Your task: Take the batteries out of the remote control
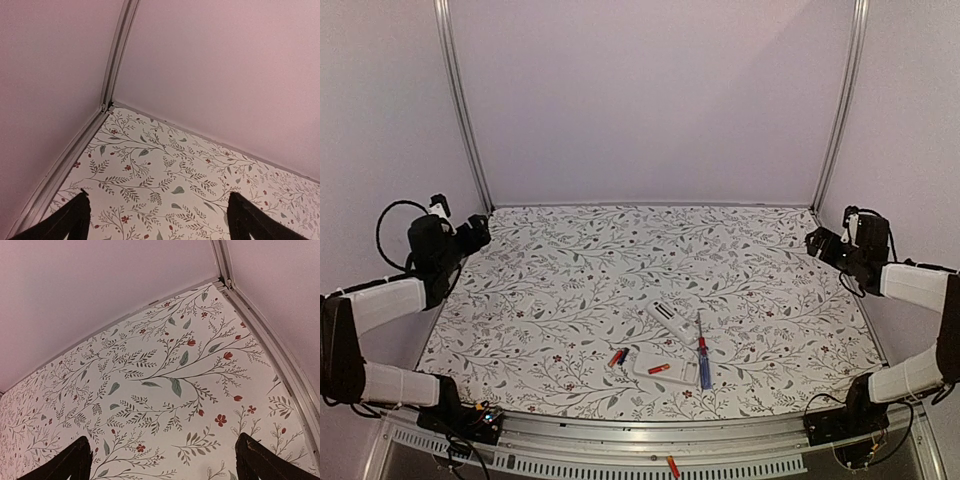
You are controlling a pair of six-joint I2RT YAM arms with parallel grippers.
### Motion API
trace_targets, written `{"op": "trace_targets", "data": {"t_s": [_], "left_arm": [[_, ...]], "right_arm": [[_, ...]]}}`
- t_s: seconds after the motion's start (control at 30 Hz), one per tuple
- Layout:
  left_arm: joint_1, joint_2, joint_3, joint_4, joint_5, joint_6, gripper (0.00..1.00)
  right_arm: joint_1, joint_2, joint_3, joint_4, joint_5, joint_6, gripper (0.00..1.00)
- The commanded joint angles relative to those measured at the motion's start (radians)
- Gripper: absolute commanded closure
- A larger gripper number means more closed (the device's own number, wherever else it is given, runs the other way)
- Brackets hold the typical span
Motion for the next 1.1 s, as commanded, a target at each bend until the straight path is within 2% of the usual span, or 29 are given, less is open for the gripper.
{"op": "trace_targets", "data": {"t_s": [0.0, 0.1, 0.17, 0.3, 0.5, 1.07], "left_arm": [[0.011, -0.06, -0.087, 0.153, -0.13, 0.133, 0.05], [0.005, -0.055, -0.145, 0.254, -0.141, 0.198, 0.01], [-0.014, -0.03, -0.19, 0.358, -0.199, 0.23, 0.0], [-0.044, 0.052, -0.281, 0.564, -0.237, 0.297, 0.0], [-0.081, 0.085, -0.294, 0.612, -0.292, 0.34, 0.0], [-0.089, 0.133, -0.306, 0.661, -0.28, 0.354, 0.0]], "right_arm": [[-0.073, -0.055, -0.087, 0.176, 0.017, -0.092, 0.01], [-0.074, -0.117, -0.203, 0.359, 0.084, -0.134, 0.01], [-0.074, -0.151, -0.289, 0.533, 0.118, -0.168, 0.01], [-0.074, -0.142, -0.361, 0.683, 0.194, -0.227, 0.01], [-0.074, -0.06, -0.437, 0.898, 0.144, -0.237, 0.01], [-0.074, -0.001, -0.436, 0.929, 0.149, -0.247, 0.01]]}}
